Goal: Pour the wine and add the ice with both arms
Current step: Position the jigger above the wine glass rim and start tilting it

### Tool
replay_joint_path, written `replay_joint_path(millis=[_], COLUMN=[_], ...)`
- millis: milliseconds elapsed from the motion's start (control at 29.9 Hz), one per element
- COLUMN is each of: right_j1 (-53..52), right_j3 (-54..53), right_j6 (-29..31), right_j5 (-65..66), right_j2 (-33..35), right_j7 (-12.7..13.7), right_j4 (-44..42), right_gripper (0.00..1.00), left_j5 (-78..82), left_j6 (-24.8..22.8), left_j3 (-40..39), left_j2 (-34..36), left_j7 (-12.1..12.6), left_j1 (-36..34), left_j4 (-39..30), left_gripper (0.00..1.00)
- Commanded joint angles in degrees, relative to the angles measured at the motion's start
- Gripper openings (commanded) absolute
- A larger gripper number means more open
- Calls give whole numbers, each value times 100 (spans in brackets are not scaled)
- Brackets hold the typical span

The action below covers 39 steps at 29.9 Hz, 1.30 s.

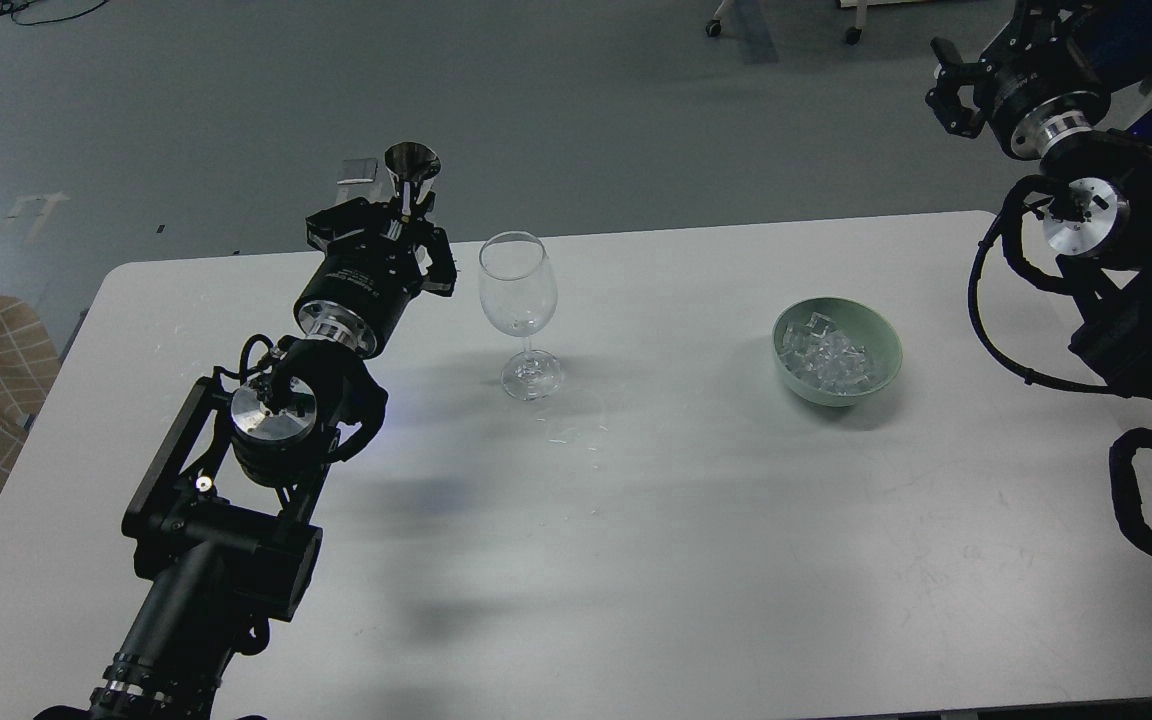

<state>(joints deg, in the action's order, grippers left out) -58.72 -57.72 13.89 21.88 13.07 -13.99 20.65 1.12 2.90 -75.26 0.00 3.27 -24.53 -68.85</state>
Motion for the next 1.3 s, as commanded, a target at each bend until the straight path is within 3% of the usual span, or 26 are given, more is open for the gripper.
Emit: replay_joint_path(millis=[0,1270], right_j1=[10,45], right_j3=[-2,-2], right_j6=[-1,34], right_j5=[0,0], right_j2=[3,29], right_j7=[-7,-7], right_j4=[0,26], right_gripper=[100,100], left_j5=[11,1329], left_j6=[27,159], left_j3=[20,495], left_j2=[0,0], left_j7=[7,95], left_j1=[-52,-87], left_j4=[-84,-454], left_gripper=[9,7])
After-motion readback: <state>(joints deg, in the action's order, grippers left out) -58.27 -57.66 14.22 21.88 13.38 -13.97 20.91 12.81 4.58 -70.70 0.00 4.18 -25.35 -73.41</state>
